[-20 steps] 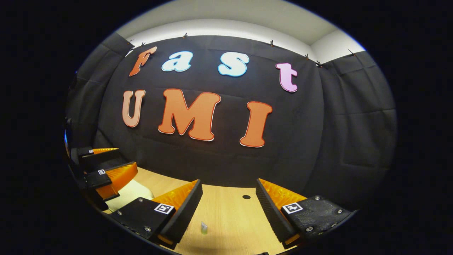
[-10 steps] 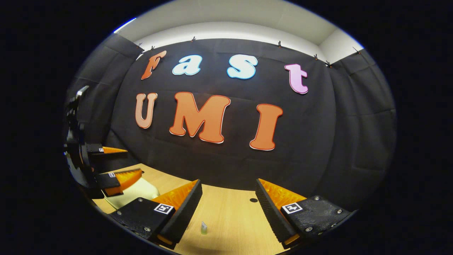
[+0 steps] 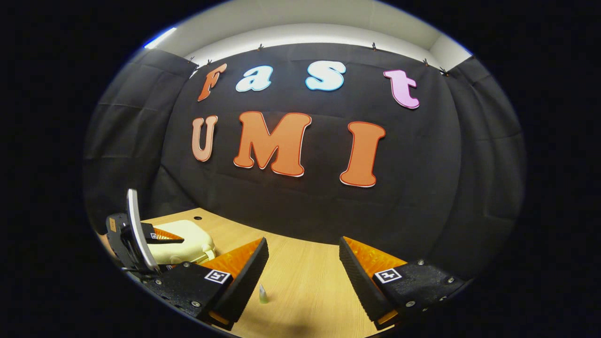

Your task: First open the suitcase, pack the skin care products into it, and then close the suitcase.

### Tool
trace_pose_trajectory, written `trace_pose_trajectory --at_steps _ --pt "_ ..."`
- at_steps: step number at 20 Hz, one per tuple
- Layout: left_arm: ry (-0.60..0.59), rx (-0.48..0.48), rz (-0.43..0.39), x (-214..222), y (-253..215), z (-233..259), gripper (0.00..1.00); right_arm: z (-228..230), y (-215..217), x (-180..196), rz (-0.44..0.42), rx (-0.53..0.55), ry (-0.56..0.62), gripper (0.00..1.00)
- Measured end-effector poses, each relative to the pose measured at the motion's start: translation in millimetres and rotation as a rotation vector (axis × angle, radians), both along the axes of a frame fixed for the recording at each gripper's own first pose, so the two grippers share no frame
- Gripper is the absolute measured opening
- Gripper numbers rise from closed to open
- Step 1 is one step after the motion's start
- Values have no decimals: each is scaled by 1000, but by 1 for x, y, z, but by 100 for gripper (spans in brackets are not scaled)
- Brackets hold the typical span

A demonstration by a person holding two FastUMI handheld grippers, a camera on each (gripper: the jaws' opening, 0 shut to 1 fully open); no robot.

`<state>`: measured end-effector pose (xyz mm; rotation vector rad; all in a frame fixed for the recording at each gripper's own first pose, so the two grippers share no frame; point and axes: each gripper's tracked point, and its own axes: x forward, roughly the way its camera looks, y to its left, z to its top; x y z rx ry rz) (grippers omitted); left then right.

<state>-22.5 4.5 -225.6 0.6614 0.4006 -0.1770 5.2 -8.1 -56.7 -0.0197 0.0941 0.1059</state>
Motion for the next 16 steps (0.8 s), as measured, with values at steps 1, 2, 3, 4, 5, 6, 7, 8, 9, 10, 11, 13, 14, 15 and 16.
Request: trace_pose_trajectory --at_steps 1,2,3,4,5,6,7,8,9,10,11,13,14,15,16 --pt "25 38 -3 -1 0 -12 79 -4 -4 0 2 5 5 96" --pt "46 73 -7 -2 1 -25 79 -7 -9 0 -2 5 12 96" --pt "70 102 -8 -3 2 -38 79 -9 -14 0 -6 5 14 96" --pt "95 132 -14 -5 4 -48 79 -12 -19 1 -12 3 16 96" --pt "112 168 -7 -1 8 -60 82 -14 -23 2 -17 3 20 96" --pt "120 195 -6 -3 13 -63 66 -18 -28 2 -21 4 24 96" --pt "132 217 -10 -3 14 -67 66 -20 -31 2 -25 5 29 96" --pt "145 257 -3 -4 19 -73 67 -22 -33 3 -27 7 34 96" --pt "157 298 -7 -4 21 -78 66 -24 -35 2 -29 7 37 96" --pt "165 331 -6 -3 24 -84 66 -25 -37 1 -29 9 38 96" --pt "180 354 -2 -4 27 -89 66 -26 -38 1 -30 11 38 96" --pt "176 418 -18 0 28 -90 56 -29 -39 2 -29 16 41 96" --pt "184 441 -33 1 27 -94 30 -30 -39 3 -26 20 45 96" --pt "158 484 -34 -1 32 -90 30 -32 -39 2 -23 22 48 96" --pt "134 508 -40 5 28 -81 14 -32 -39 2 -24 21 48 96"
